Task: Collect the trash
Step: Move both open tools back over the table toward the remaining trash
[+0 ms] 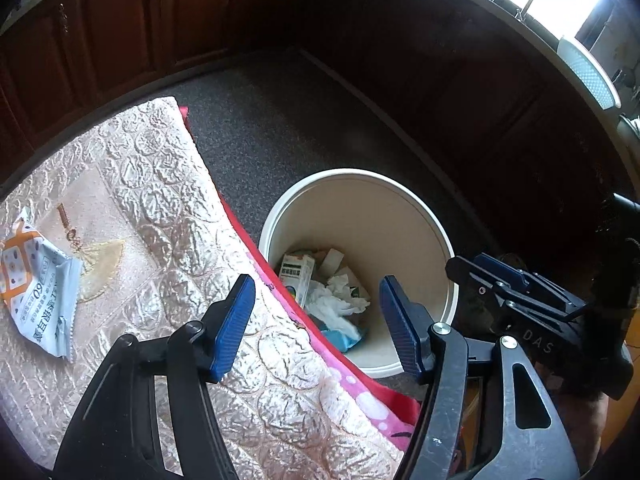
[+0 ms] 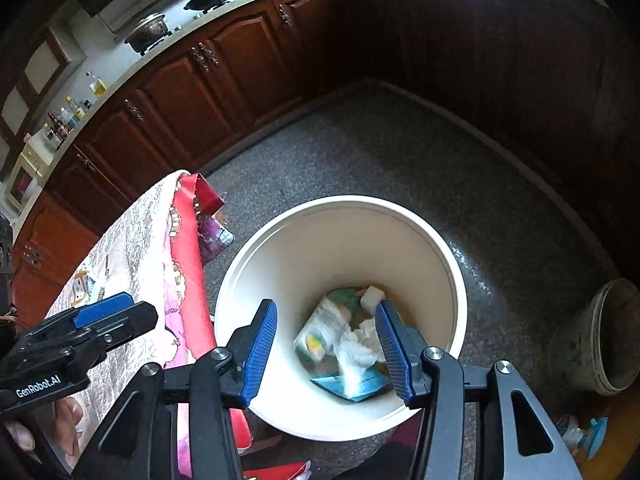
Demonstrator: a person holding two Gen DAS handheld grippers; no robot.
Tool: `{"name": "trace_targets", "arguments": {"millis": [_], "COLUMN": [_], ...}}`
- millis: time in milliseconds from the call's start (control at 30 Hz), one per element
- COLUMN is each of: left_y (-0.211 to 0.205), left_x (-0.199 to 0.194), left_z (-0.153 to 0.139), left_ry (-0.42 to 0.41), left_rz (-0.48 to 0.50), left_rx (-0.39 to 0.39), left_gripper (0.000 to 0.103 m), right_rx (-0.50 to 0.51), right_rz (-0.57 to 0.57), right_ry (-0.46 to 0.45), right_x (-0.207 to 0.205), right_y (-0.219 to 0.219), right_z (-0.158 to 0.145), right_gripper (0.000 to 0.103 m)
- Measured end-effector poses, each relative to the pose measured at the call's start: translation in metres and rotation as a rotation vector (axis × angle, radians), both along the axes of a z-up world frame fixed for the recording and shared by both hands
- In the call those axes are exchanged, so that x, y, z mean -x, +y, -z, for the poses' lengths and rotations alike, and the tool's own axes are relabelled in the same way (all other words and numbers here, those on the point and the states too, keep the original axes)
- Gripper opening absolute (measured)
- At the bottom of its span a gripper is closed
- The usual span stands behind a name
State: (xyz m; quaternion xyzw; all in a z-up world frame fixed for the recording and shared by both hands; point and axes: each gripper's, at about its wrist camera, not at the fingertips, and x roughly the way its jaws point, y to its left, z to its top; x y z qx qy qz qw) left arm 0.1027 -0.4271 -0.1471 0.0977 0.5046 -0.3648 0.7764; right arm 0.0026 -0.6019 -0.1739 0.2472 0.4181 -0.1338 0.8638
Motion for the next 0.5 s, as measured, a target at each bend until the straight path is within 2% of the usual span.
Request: {"name": "trace_targets", "arguments": {"millis": [500], "left_y": [0.019], "left_x": [0.013], "left_z": [-0.026], "left_ry": [-0.059], "left_rz": [-0.045], "left_rx": [0.01], "left_gripper": [0.063], "right_rx": [0.056], "right_rz": [-0.039], "right_ry": [-0.019], "right_x": [0.004], "right_y": [0.023], "right_z": [-0.018], "right_gripper": [0.054]}}
